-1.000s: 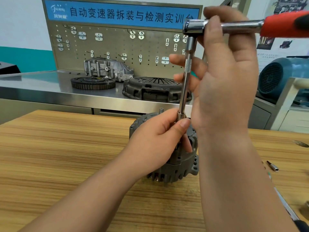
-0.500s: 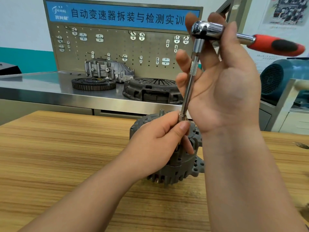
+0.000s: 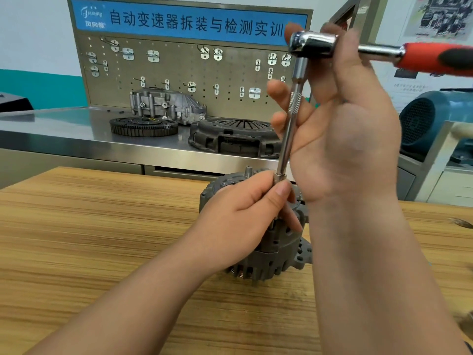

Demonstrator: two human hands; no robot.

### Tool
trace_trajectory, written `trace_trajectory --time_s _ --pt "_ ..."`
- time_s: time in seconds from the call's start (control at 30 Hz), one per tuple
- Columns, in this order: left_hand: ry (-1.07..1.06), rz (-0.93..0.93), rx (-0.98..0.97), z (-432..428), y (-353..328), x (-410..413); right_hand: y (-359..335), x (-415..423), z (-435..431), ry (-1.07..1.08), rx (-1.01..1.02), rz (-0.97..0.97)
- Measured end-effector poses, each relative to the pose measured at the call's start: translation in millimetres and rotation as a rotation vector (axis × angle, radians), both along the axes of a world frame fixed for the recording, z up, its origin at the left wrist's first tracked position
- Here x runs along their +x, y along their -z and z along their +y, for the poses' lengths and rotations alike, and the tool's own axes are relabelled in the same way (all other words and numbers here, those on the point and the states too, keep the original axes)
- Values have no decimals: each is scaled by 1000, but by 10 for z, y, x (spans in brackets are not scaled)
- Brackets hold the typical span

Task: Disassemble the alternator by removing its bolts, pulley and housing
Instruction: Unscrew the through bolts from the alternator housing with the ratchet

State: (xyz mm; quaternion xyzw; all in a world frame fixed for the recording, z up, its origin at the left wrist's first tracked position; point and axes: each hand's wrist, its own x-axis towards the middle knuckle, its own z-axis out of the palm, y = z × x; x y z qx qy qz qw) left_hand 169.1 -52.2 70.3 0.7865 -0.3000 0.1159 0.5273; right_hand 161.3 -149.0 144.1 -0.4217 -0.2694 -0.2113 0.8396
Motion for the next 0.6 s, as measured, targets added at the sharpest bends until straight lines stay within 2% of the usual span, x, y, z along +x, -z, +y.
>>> trace_trajectory --time_s 0.1,0.3,0.43,0.6 --pt "27 4 -9 5 9 22 -23 2 -40 -136 25 49" --pt "14 -23 40 6 -16 16 -16 14 -40 -142 38 33" --pt "-3 9 43 21 -26 9 30 12 7 53 -29 -104" --pt "10 61 10 0 -31 15 43 5 57 367 -217 -300"
